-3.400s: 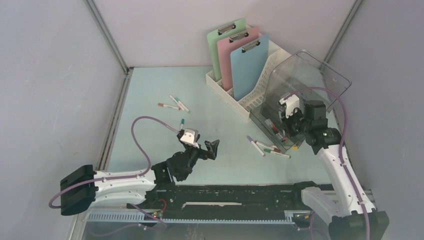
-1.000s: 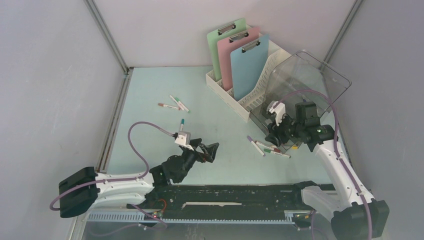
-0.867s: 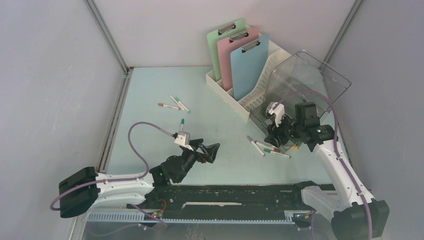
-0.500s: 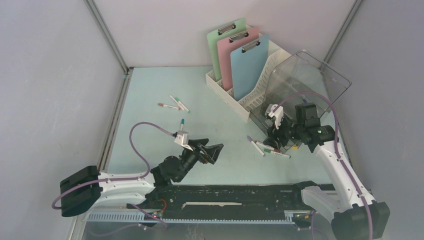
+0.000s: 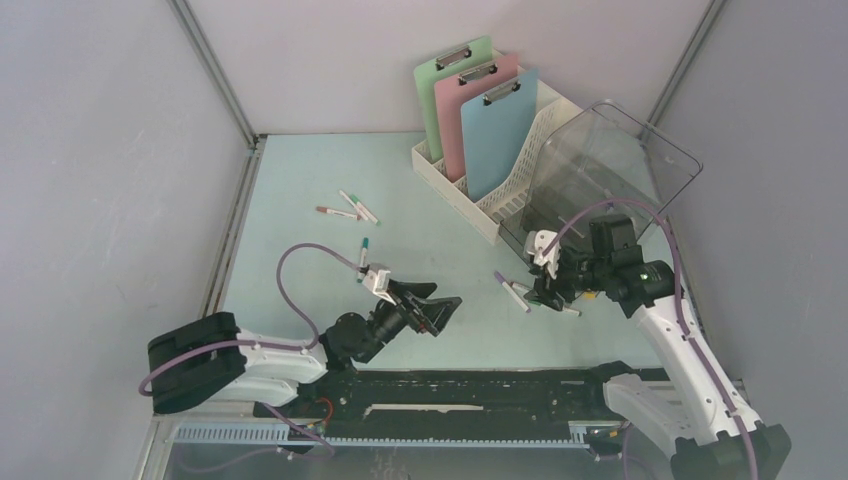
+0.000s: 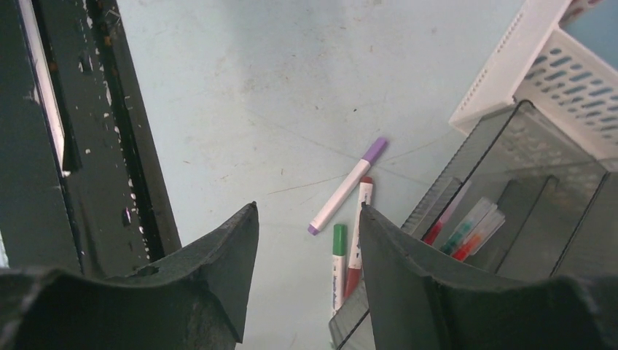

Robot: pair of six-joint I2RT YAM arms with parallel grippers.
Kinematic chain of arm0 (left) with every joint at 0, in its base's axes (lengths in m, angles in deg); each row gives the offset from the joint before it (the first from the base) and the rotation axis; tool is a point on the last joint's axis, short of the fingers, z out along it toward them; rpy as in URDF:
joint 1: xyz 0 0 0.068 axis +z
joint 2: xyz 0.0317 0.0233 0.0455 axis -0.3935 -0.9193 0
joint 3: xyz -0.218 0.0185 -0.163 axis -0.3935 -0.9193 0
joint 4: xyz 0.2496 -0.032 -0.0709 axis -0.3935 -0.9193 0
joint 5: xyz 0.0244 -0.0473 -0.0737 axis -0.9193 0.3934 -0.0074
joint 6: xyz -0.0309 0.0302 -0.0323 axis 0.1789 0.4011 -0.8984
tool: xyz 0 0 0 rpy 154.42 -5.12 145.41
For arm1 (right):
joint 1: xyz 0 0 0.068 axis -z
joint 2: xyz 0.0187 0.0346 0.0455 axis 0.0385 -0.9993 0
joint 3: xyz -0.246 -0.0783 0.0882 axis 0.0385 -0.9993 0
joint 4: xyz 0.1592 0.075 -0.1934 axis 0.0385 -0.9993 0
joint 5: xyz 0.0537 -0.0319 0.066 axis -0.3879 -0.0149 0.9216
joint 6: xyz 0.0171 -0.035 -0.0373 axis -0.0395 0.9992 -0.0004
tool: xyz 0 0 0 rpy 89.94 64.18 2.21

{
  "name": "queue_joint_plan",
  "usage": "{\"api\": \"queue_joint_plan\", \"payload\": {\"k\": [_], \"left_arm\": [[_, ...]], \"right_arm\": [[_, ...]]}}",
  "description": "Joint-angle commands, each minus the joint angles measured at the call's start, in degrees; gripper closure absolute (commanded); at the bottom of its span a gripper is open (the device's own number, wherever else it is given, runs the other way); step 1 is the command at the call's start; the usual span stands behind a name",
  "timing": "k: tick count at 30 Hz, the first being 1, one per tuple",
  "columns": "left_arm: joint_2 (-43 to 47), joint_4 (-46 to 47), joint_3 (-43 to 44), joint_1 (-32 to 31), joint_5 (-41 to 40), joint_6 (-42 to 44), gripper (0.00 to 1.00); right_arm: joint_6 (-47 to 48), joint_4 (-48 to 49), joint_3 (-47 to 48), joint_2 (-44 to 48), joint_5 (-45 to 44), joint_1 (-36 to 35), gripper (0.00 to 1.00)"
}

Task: Organize the desk
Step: Close the drawer in the storage box.

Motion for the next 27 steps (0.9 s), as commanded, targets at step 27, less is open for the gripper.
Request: {"api": "queue_joint_plan", "payload": {"k": [27], "left_arm": [[-7.26,14.01,-1.27,1.14,5.3,-1.85,0.0]], "right_arm": [[2.39,10.69,-6.19,-8.26,-17.68,-9.45,0.78]]}}
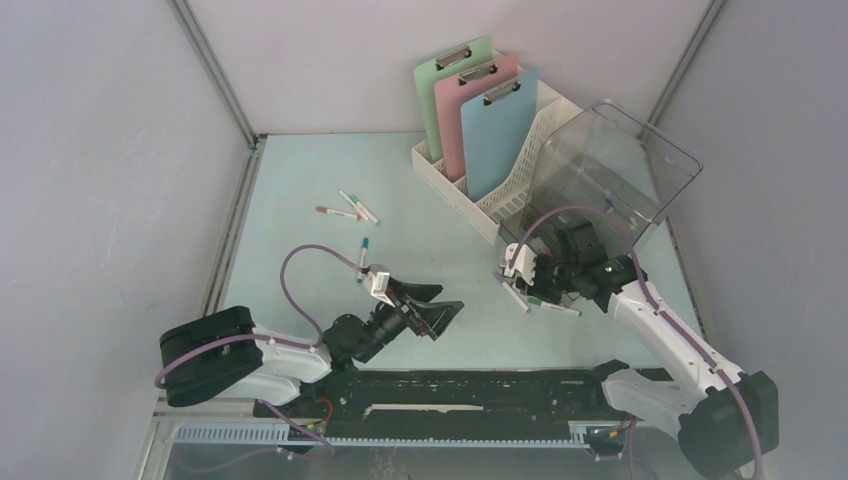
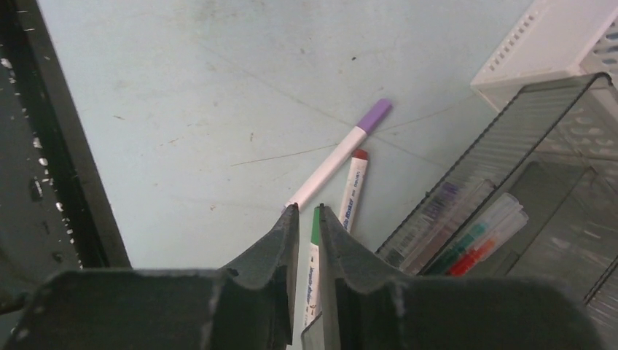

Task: Organize the desk
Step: Close the drawer in the storage box.

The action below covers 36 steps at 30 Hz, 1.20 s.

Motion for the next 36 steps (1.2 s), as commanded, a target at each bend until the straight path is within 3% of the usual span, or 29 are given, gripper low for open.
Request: {"api": "queue_joint_plan", "payload": {"k": [1,11,24,36], "left_arm": [[-1.01,1.09,0.58,0.45,-0.6,-0.26,0.0],[-2.75,1.11,1.42,2.03,-0.21,-1.34,0.0],[-4.35,0.71,2.51,3.27,1.14,-2.25,0.0],[1.11,-9.37,3.51,3.55,-0.74,-0.45,0.0]], "right_arm": [[-2.92,3.79,-0.5,-0.82,-5.39,-1.3,0.8],[-5.93,5.2,-0.59,-4.73,-13.99,-5.74,0.93],[-8.09,6.83,-0.63,-9.06,-24.9,-7.69,0.96],[-11.12,10.76,-0.59,-9.52,-34.43,-3.32,0.96]]}}
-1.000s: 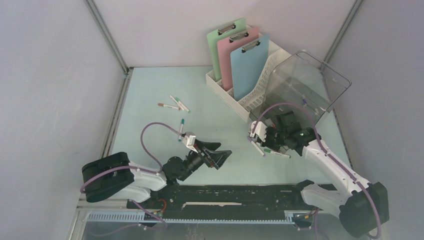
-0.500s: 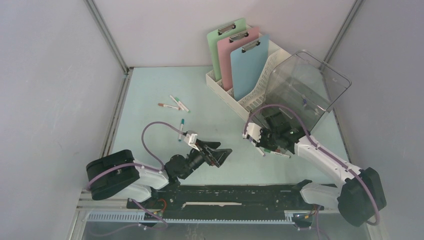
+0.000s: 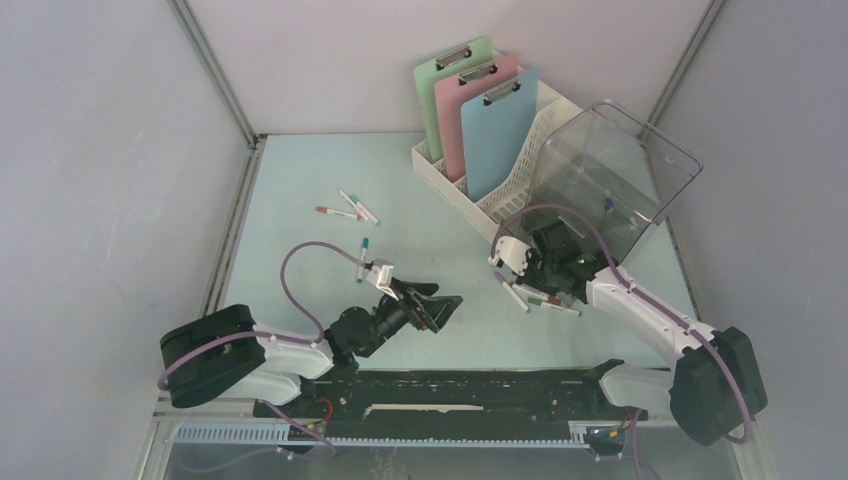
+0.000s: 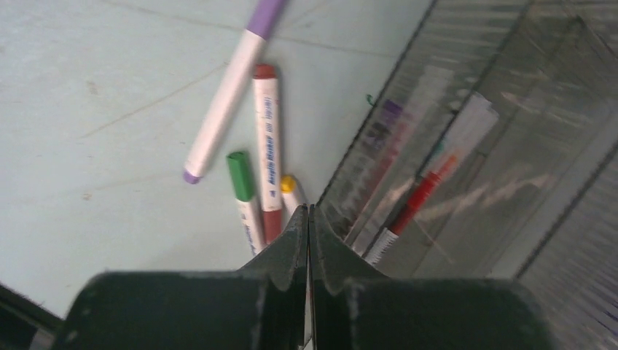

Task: Organize the desk
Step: Close the drawer in the storage box.

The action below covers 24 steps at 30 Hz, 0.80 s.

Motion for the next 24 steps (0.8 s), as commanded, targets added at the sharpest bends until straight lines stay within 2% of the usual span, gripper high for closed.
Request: {"api": "queue_joint_plan", "payload": {"k": [1,8,10,14,17,19,24], "left_arm": [[2.39,-3.42,2.4,0.34,-0.94,1.7,0.0],[6.2,-8.99,3.09,0.43,-2.68,3.91,0.0],[9.99,-17.33,4.95,0.82,-4.68,4.42,0.0],[17.81,-40.77,12.06,1.21,-11.24,7.58,0.0],[21.69,-52.08,15.87,2.32,-13.67,8.83,0.0],[23.33,-56.38,17.51,4.25,-12.98,7.49,0.0],[26.53,-59.25,19.03,10.09,-4.95,5.99,0.0]], "right_arm": [[-3.31,4.75,0.05,0.19,-7.63,2.59,0.95],[-7.06,10.81,-0.39,0.41,-13.62,6.27,0.93],[-7.21,12.45,-1.09,0.84,-14.77,6.84,0.92],[-7.88,16.46,-2.29,1.14,-18.19,7.77,0.89],[-8.46,19.52,-3.36,1.59,-20.58,8.76,0.87],[-8.78,20.44,-3.81,2.23,-20.64,9.43,0.87],[-9.32,21.58,-4.42,3.37,-20.45,10.82,0.84]]}}
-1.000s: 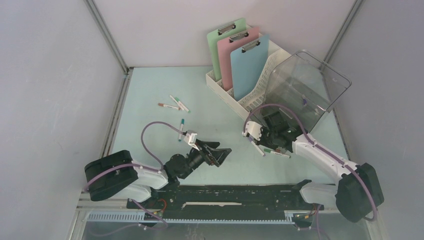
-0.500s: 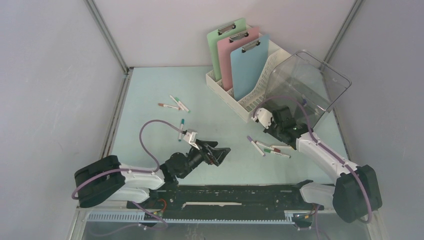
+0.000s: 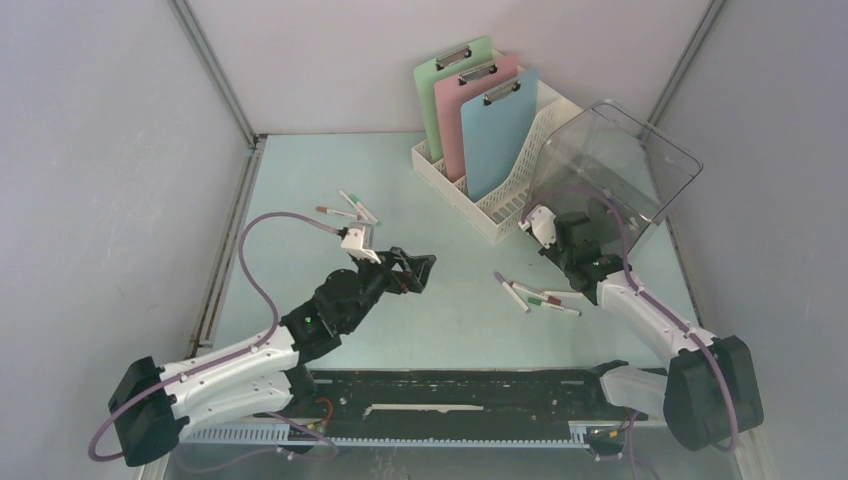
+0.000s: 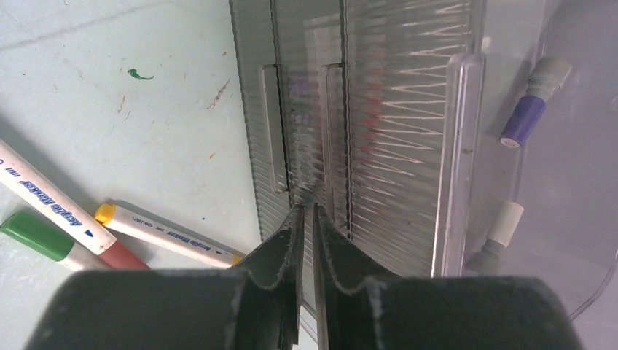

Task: Organize the desk
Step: Close the drawer in the storage box.

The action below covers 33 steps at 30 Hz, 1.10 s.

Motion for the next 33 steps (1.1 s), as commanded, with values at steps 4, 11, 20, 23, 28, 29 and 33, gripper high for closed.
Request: {"api": "queue_joint_plan", "payload": {"k": [4,11,20,23,28,29,33], "left_arm": [[3.06,-6.57,1.8,4.51,7.26,0.09,0.0],[-3.25,8.24,-1.54,4.59,16.23,-6.14,0.0],[-20.5,27.94,0.93,3.84,22.62,-13.73,0.01],[-28.3,33.41,3.31,2.97,22.87,-16.1,0.03],[-41.62,43.43,9.07,1.36,22.85,-21.83,0.05],[-44.23,45.84,10.32,1.04,22.86,-23.23,0.05],[-53.74,50.02,16.22,-0.73,20.95,-27.56,0.07]], "right_arm": [[-2.28,4.69,0.11,3.39,-1.46,2.8,0.82],[-2.88,5.79,-0.32,3.93,-2.08,4.77,0.76],[-3.21,-9.08,3.93,11.71,23.25,4.79,0.68],[-1.13,-13.79,5.59,14.04,29.22,4.88,0.67],[-1.46,-16.85,7.79,17.46,34.42,6.86,0.67],[-2.16,-16.83,8.05,18.24,35.42,7.67,0.67],[-6.44,-15.49,8.73,22.06,37.82,10.74,0.65]]}}
